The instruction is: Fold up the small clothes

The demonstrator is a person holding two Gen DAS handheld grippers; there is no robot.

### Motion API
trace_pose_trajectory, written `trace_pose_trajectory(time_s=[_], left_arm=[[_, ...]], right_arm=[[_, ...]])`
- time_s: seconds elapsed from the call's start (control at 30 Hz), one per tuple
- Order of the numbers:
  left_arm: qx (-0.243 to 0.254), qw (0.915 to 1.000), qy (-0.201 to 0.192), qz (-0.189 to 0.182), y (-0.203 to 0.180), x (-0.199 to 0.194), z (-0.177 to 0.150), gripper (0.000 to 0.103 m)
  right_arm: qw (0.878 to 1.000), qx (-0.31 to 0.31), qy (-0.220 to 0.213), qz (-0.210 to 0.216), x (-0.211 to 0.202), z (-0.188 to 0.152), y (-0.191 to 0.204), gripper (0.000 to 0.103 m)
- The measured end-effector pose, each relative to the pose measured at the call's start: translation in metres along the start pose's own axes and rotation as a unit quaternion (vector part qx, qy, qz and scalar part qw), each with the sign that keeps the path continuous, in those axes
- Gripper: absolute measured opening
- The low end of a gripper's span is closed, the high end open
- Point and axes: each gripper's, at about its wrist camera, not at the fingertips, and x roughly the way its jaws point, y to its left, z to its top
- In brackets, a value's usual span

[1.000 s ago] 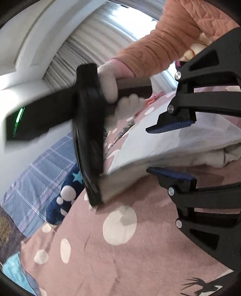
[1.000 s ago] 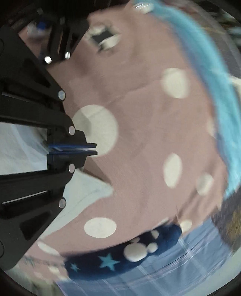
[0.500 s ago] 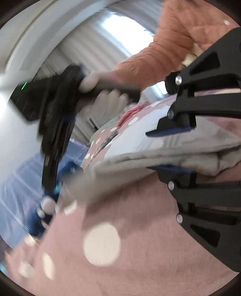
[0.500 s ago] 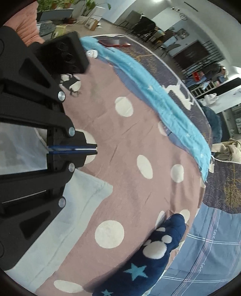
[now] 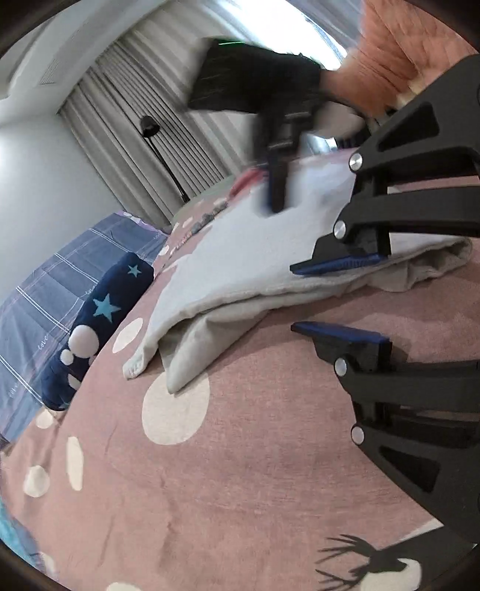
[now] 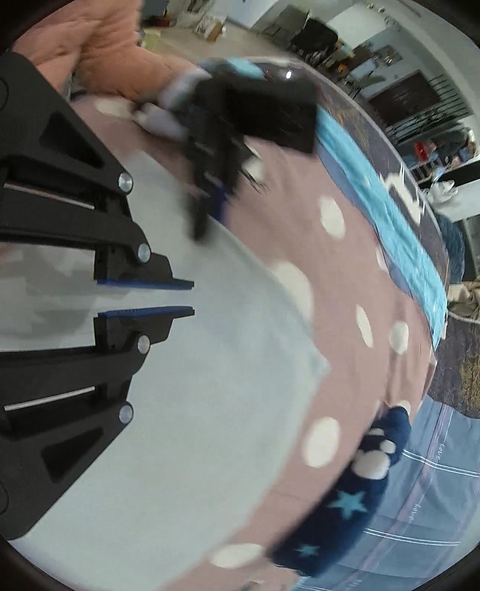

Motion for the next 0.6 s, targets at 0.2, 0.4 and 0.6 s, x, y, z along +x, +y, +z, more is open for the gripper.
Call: trace_pose_trajectory(time_s=[0.2, 0.4, 0.6], left_arm=[[-0.118, 0.9925, -0.019, -0.028, 0.034, 0.007, 0.048, 0.047], [-0.077, 0.9946, -0.060, 0.036, 0.021, 0.025, 0.094, 0.002], [-0.050, 0.9835, -0.098, 0.143, 0.030, -0.003, 0.088, 0.000]], right_arm=[[0.995, -0.083, -0.019, -0.044, -0.014, -0.063, 0.055, 0.030], [0.971, -0.194, -0.041, -0.134, 0.001, -0.089, 0.112, 0.045], [0.958, -0.234, -0.040, -0.164, 0.033, -0.091, 0.132, 0.044]])
